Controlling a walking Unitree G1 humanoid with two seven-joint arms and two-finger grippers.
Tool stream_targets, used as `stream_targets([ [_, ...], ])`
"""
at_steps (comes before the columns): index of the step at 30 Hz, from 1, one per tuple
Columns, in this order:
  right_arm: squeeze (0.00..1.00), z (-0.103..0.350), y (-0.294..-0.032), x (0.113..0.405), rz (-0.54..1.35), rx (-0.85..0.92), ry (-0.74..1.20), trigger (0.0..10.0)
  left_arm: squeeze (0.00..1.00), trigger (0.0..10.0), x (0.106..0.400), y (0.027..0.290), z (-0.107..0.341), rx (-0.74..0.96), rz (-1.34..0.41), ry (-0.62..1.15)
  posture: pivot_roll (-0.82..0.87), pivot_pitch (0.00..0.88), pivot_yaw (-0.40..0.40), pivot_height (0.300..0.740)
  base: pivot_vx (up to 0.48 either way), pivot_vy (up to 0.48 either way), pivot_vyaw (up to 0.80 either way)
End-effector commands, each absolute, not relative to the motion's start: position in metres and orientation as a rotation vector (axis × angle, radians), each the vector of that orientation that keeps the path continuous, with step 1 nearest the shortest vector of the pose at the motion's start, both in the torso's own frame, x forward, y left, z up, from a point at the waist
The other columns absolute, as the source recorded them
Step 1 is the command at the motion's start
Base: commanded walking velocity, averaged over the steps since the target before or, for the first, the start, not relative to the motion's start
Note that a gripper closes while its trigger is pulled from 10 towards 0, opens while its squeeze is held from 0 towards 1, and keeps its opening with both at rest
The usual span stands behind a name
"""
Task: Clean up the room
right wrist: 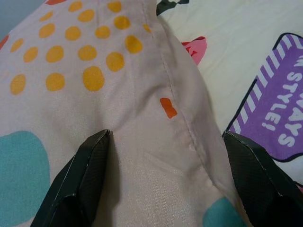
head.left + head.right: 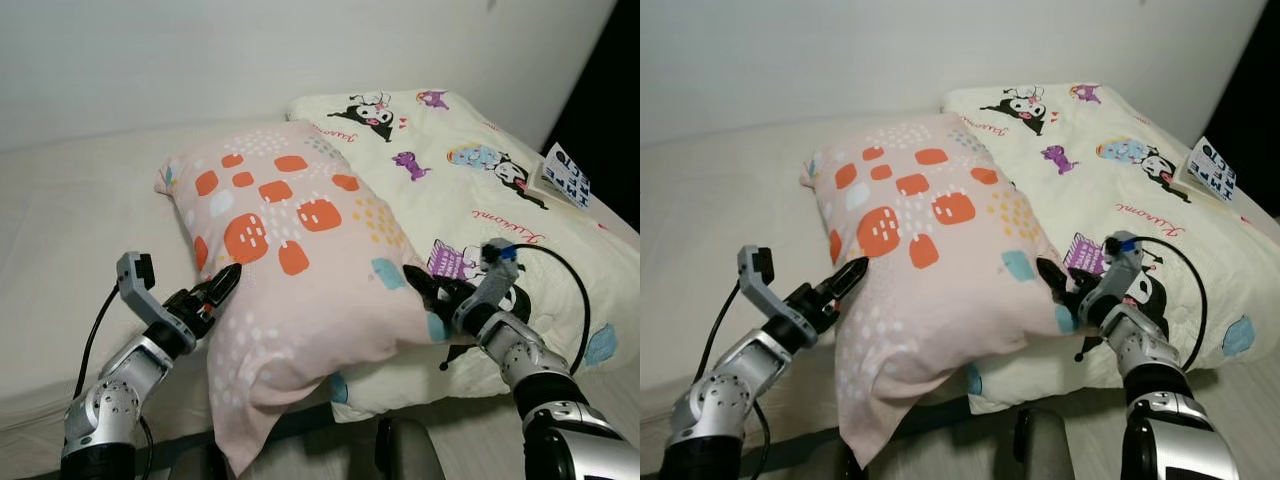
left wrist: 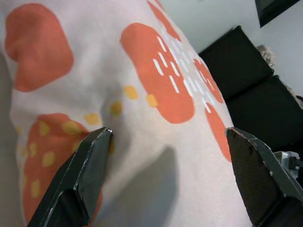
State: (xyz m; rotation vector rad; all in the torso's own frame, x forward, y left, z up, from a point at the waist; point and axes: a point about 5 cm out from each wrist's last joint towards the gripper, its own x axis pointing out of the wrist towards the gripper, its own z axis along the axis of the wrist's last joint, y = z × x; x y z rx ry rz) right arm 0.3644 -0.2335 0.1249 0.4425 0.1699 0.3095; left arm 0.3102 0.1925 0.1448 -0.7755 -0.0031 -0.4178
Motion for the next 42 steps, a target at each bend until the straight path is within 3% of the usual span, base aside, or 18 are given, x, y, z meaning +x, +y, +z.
stream_targets([
  [1, 0.00, 0.121, -0.232, 0.364, 0.311, 0.424, 0.196, 10.0, 0.00, 10.0, 0.308, 0.186, 0.140, -0.777, -0.435, 0.021, 0.02, 0.172, 0.003, 0.539, 0.000, 0.000, 0.00],
  [6, 0.00, 0.119, -0.230, 0.364, 0.327, 0.398, 0.219, 10.0, 0.00, 10.0, 0.307, 0.174, 0.130, -0.712, -0.467, 0.082, 0.02, 0.171, 0.004, 0.539, 0.000, 0.000, 0.00],
  [10, 0.00, 0.118, -0.227, 0.365, 0.345, 0.377, 0.230, 10.0, 0.00, 10.0, 0.312, 0.173, 0.104, -0.525, -0.339, 0.173, 0.02, 0.173, 0.004, 0.539, 0.000, 0.000, 0.00],
  [21, 0.00, 0.119, -0.224, 0.364, 0.390, 0.402, 0.219, 10.0, 0.00, 10.0, 0.316, 0.172, 0.102, -0.561, -0.304, 0.180, 0.01, 0.174, 0.006, 0.539, 0.000, 0.000, 0.00],
  [22, 0.00, 0.119, -0.220, 0.363, 0.437, 0.447, 0.220, 4.6, 0.00, 10.0, 0.319, 0.169, 0.106, -0.595, -0.314, 0.178, 0.01, 0.173, 0.003, 0.539, 0.000, 0.000, 0.00],
  [23, 0.00, 0.118, -0.218, 0.363, 0.455, 0.465, 0.220, 0.0, 0.00, 10.0, 0.319, 0.168, 0.107, -0.611, -0.326, 0.173, 0.01, 0.171, 0.001, 0.539, 0.000, 0.000, 0.00],
  [25, 0.00, 0.118, -0.217, 0.362, 0.463, 0.474, 0.220, 0.0, 0.00, 10.0, 0.319, 0.168, 0.108, -0.620, -0.333, 0.170, 0.01, 0.171, 0.001, 0.539, 0.000, 0.000, 0.00],
  [26, 0.00, 0.117, -0.216, 0.361, 0.476, 0.479, 0.223, 0.0, 0.00, 8.9, 0.319, 0.166, 0.108, -0.637, -0.347, 0.169, 0.01, 0.170, 0.001, 0.539, 0.000, 0.000, 0.00],
  [28, 0.00, 0.116, -0.216, 0.361, 0.485, 0.482, 0.225, 0.0, 0.00, 8.9, 0.319, 0.165, 0.107, -0.649, -0.356, 0.169, 0.01, 0.170, 0.001, 0.539, 0.000, 0.000, 0.00],
  [29, 0.00, 0.115, -0.215, 0.360, 0.491, 0.485, 0.229, 0.0, 0.00, 0.0, 0.319, 0.165, 0.107, -0.659, -0.361, 0.162, 0.00, 0.168, 0.003, 0.539, 0.000, 0.000, 0.00],
  [42, 0.00, 0.108, -0.209, 0.354, 0.537, 0.498, 0.249, 0.0, 0.00, 0.0, 0.313, 0.156, 0.106, -0.620, -0.450, 0.175, 0.00, 0.172, 0.002, 0.539, 0.000, 0.000, 0.00],
])
